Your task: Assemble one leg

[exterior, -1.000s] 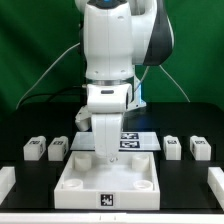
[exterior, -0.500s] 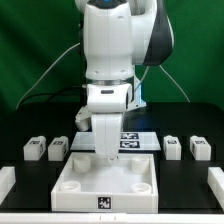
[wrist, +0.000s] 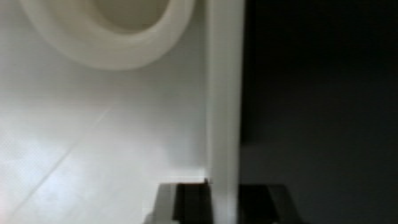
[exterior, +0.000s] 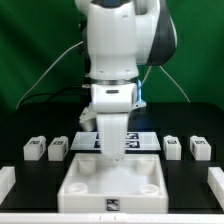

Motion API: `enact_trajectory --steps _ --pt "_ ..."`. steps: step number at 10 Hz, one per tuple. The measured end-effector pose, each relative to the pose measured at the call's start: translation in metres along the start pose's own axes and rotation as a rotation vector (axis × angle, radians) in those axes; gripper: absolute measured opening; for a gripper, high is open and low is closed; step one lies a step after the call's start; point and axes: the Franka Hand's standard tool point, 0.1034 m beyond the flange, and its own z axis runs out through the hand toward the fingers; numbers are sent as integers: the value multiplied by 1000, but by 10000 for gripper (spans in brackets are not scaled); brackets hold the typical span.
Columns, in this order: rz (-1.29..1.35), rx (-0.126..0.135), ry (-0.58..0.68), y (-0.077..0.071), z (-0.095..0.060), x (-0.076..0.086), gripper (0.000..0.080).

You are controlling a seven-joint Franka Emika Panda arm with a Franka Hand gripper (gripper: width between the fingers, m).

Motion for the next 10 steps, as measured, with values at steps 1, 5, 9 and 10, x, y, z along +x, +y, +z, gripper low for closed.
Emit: enact_trajectory --steps 1,5,9,10 --pt "9 -9 13 8 0 17 57" --pt "7 -11 40 35 2 66 57" --pt "13 16 32 35 2 70 57" --pt "14 17 32 35 2 69 57"
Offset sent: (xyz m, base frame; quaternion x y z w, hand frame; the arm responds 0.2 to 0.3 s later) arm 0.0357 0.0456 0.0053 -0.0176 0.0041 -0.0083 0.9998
